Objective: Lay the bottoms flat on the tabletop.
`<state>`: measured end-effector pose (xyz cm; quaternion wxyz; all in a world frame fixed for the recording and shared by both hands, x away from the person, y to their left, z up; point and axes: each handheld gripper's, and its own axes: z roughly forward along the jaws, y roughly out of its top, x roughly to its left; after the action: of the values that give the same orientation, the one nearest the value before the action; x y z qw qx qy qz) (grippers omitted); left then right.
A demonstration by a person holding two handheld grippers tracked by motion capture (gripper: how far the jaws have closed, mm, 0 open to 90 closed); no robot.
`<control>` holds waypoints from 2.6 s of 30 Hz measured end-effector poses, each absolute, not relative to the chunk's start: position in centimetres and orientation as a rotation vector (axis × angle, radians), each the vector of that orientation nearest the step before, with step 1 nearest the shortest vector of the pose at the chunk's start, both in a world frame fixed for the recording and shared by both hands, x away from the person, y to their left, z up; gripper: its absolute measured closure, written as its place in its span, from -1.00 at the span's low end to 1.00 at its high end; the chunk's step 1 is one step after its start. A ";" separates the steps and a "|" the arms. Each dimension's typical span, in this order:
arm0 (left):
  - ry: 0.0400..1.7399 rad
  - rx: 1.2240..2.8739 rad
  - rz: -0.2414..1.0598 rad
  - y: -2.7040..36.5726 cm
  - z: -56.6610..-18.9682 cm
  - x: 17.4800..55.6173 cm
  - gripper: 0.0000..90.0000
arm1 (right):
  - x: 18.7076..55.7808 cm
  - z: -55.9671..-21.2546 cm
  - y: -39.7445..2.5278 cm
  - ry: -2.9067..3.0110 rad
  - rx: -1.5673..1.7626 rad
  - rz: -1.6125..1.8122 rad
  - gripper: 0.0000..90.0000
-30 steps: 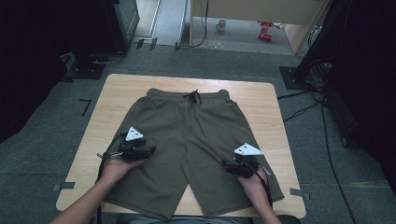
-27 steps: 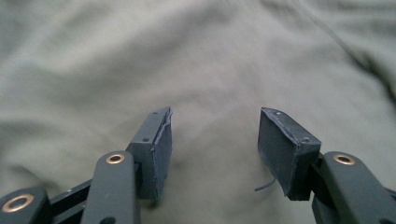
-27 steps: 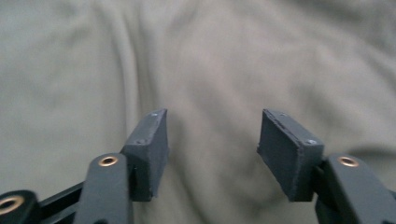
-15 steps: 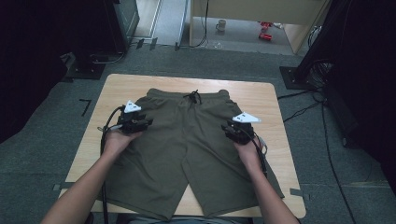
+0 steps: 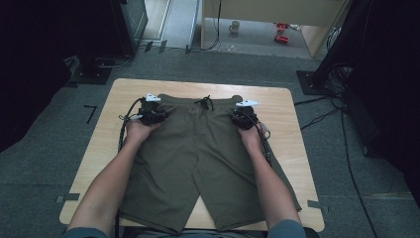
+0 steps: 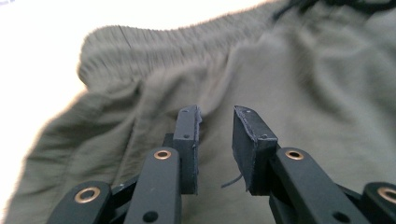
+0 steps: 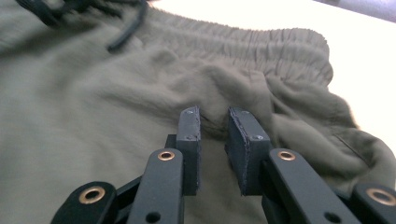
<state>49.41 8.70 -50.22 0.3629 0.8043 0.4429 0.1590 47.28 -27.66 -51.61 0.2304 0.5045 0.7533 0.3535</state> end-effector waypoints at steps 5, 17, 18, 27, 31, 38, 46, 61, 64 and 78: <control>1.157 2.055 0.396 8.0 -51.0 50.1 0.61 | 48.3 -52.1 -28.7 2.022 1.443 0.977 0.67; 1.144 2.073 0.402 6.6 -50.6 51.9 0.48 | 50.0 -52.1 -29.9 2.009 1.463 0.964 0.32; 1.122 2.081 0.410 6.7 -50.4 51.8 0.44 | 49.9 -51.9 -30.0 2.023 1.482 0.983 0.31; 1.103 2.041 0.386 9.1 -48.5 49.6 0.15 | 47.1 -50.2 -30.5 2.087 1.387 1.028 0.07; 1.086 2.036 0.370 10.0 -47.9 48.5 0.06 | 45.7 -49.4 -30.8 2.116 1.366 1.055 -0.03; 1.034 2.085 0.386 11.4 -47.1 46.2 0.01 | 43.2 -48.8 -31.2 2.179 1.312 1.054 -0.09; 1.014 2.085 0.404 13.7 -46.9 43.8 0.01 | 41.2 -48.5 -32.2 2.215 1.267 1.050 -0.09; 1.051 2.074 0.427 17.6 -47.0 41.5 -0.02 | 38.2 -48.5 -34.5 2.212 1.258 1.055 -0.14; 1.049 2.090 0.463 18.6 -46.8 41.0 -0.04 | 37.6 -48.5 -35.3 2.212 1.256 1.059 -0.16; 1.144 2.067 0.522 22.8 -48.0 40.1 -0.06 | 35.7 -49.0 -39.3 2.164 1.323 1.054 -0.14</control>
<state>40.05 22.75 -48.04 0.3531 0.7993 0.4424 0.2017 35.68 -39.28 -49.04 0.1962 0.4723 0.7726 0.3763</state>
